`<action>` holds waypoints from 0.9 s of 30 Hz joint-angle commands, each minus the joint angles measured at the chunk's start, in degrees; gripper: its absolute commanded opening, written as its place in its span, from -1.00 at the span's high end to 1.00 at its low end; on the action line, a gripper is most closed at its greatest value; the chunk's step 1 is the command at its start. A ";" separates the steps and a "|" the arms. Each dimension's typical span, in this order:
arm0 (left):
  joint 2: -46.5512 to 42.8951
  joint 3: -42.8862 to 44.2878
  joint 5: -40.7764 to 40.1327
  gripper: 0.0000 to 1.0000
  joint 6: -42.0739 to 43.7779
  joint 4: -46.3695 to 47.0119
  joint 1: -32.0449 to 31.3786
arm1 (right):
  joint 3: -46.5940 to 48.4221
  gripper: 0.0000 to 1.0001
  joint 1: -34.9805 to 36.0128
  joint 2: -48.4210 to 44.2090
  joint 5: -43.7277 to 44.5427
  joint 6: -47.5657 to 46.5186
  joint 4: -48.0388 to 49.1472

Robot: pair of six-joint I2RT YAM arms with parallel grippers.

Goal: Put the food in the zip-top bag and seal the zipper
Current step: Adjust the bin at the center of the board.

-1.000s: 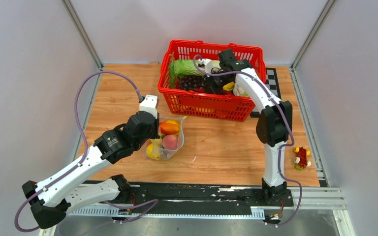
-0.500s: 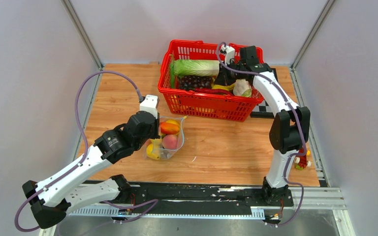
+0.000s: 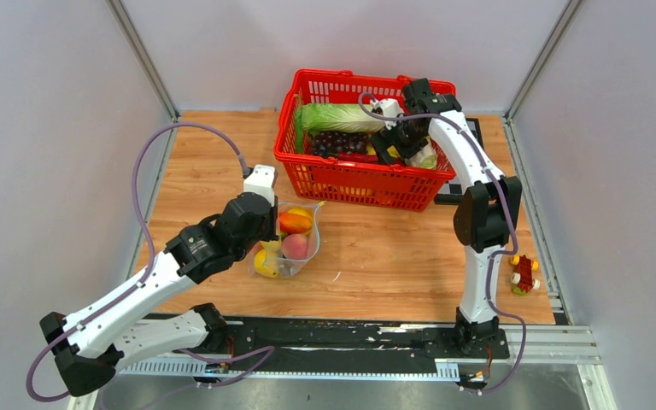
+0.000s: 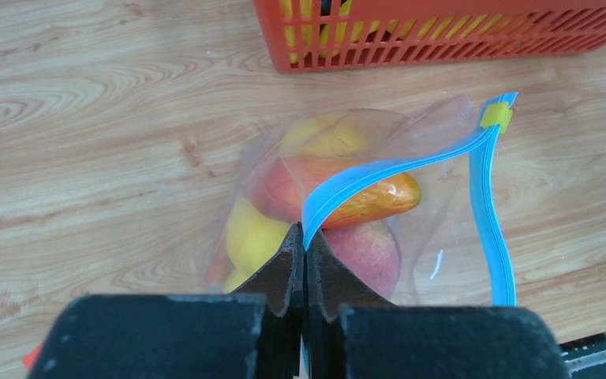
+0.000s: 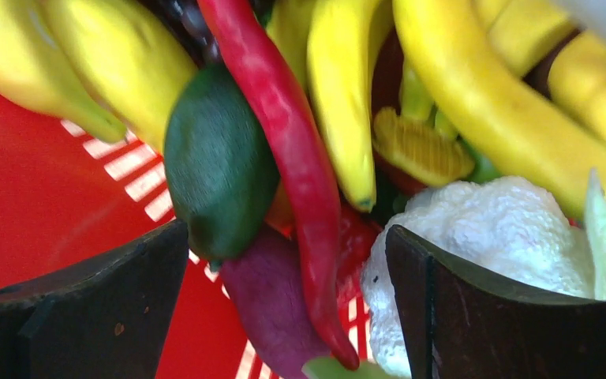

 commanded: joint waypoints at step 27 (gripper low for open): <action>0.13 0.07 0.27 1.00 2.47 2.20 0.23 | -11.97 -0.62 1.11 -12.45 10.69 3.78 -14.71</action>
